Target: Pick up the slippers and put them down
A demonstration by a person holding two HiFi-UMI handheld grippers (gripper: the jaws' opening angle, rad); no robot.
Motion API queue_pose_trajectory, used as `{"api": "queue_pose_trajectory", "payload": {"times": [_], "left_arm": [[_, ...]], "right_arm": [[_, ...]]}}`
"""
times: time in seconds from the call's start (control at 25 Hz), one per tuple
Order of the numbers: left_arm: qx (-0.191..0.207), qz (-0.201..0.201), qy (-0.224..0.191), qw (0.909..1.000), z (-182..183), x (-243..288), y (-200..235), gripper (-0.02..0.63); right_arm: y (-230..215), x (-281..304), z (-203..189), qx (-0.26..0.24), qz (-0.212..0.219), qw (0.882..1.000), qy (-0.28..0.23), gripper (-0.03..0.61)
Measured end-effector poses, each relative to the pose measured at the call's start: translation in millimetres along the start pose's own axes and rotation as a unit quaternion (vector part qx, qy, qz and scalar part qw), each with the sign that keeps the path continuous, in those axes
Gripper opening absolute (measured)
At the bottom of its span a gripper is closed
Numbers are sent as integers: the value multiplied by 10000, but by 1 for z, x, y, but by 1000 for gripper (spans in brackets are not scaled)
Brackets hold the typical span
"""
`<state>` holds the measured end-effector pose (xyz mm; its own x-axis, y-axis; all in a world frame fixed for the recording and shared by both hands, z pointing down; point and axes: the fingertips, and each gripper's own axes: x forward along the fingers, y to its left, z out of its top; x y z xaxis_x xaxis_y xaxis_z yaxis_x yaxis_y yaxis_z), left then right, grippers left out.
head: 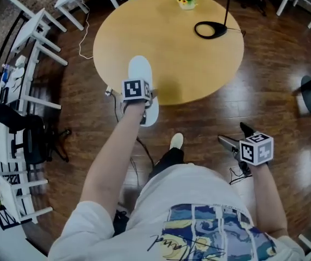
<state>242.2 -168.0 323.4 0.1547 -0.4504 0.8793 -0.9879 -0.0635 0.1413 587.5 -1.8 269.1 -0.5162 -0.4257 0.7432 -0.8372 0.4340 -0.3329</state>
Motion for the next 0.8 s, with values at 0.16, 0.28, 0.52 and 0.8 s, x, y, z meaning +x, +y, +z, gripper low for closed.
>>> {"api": "queue_pose_trajectory", "payload": {"times": [0.16, 0.28, 0.52, 0.8], "left_arm": [[-396, 223, -71, 9989, -59, -50, 41, 457], [-571, 463, -33, 9973, -105, -75, 76, 457], [-1018, 916, 70, 9906, -161, -109, 142, 456], [-1404, 1078, 103, 9841, -193, -111, 204, 456]], "right_arm": [[38, 10, -16, -411, 336, 9985, 133, 495], [63, 21, -31, -550, 568, 9968, 138, 495], [100, 49, -44, -775, 876, 9928, 256, 495], [134, 91, -38, -1090, 995, 9878, 489, 491]]}}
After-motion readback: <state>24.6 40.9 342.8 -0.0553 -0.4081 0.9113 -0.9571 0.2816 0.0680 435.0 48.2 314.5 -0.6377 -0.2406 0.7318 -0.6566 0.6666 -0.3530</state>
